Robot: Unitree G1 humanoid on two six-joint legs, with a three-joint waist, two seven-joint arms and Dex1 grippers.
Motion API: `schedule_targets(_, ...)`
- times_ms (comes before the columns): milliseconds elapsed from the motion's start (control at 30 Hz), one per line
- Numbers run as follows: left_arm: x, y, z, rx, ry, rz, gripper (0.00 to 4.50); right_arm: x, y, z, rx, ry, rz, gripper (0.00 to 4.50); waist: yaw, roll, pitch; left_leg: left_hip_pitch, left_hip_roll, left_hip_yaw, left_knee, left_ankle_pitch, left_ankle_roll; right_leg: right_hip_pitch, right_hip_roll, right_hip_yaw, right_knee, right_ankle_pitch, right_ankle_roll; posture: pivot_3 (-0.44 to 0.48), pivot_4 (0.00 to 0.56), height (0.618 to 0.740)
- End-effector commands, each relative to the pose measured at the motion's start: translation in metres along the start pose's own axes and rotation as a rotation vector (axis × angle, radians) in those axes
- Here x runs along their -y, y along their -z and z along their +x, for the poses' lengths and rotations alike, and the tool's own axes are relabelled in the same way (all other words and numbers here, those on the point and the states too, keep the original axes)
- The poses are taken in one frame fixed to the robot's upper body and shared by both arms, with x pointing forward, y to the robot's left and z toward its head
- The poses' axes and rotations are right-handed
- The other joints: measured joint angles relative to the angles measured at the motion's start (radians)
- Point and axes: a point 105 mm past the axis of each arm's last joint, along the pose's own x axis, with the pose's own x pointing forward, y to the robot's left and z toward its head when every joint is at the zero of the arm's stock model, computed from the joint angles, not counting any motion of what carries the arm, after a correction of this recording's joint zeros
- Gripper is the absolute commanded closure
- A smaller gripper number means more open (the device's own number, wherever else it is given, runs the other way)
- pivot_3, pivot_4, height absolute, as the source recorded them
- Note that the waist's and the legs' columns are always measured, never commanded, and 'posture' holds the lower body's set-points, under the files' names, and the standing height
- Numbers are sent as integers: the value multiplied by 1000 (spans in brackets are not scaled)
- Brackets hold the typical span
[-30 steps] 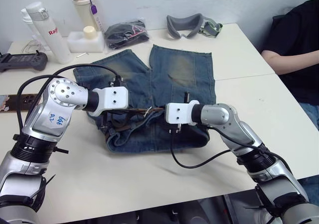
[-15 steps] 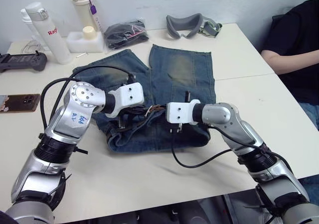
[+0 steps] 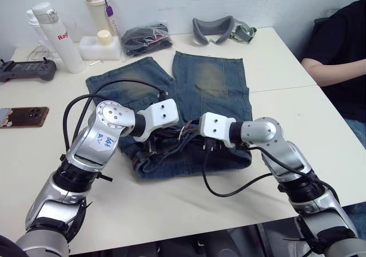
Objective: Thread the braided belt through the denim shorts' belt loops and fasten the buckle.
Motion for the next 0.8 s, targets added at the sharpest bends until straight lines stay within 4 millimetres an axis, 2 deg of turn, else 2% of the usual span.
schedule_targets(33, 4, -15, -1, 44, 9, 52, 4500, 7, -7, -27, 35, -55, 38, 1010, 3, 0, 0, 0, 0, 0, 0, 0, 0, 0, 0, 0, 0, 0, 0, 0, 150, 739)
schedule_targets(167, 5, -22, -1, 78, 2, 48, 4500, 36, -20, -45, 108, 23, 59, 1010, 2, 0, 0, 0, 0, 0, 0, 0, 0, 0, 1, 1, 0, 0, 0, 0, 150, 739)
schedule_targets(467, 5, -21, 0, 81, -14, 39, 4500, 63, -16, -40, 109, 140, -20, 1010, -6, 0, 0, 0, 0, -1, 0, 0, 0, 0, 1, 1, 0, 0, 0, 0, 150, 739)
schedule_targets(600, 5, -22, 1, 84, -20, 37, 4500, 64, -16, -44, 103, 127, -34, 1010, -7, 0, 0, 0, 0, -1, 0, 0, 0, 0, 1, 1, 0, 0, 0, 0, 150, 739)
schedule_targets(733, 3, -23, 3, 87, -21, 37, 4500, 50, 17, -37, -80, 66, -210, 1010, -7, 0, 0, 0, 0, -1, 0, 0, 0, 0, 0, 1, 0, 0, 0, 0, 150, 739)
schedule_targets(800, 3, -25, 6, 92, -17, 36, 4500, 42, 25, -34, -91, 30, -227, 1010, -7, 0, 0, 0, 0, -1, 0, 0, 0, 0, 0, 1, 0, 0, 0, 0, 150, 739)
